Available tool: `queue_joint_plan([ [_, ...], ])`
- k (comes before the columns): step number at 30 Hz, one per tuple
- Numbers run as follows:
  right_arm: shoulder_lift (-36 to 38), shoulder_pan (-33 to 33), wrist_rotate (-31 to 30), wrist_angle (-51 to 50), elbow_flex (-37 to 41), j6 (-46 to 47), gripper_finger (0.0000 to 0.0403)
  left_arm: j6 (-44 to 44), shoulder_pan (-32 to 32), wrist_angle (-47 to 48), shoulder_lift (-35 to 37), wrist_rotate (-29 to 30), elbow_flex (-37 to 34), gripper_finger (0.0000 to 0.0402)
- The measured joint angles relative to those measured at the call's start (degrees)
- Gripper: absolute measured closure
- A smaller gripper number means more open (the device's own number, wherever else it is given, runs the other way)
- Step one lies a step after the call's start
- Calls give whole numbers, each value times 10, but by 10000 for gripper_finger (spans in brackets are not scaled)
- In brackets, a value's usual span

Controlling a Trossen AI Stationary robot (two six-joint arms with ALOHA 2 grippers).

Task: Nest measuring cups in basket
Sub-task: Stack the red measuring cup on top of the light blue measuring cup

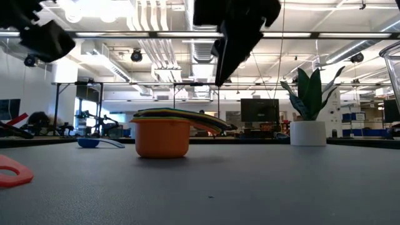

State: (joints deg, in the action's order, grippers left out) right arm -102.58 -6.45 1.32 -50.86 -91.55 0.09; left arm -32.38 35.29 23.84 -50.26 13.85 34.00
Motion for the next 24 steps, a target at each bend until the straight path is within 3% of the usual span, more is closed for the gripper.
queue_joint_plan([
  [13,64,-65,-65,-3,0,65,179,-112,72,2,-189,-67,0,182],
  [24,74,-90,-91,-15,0,89,179,-97,73,-3,-305,-89,40,182],
])
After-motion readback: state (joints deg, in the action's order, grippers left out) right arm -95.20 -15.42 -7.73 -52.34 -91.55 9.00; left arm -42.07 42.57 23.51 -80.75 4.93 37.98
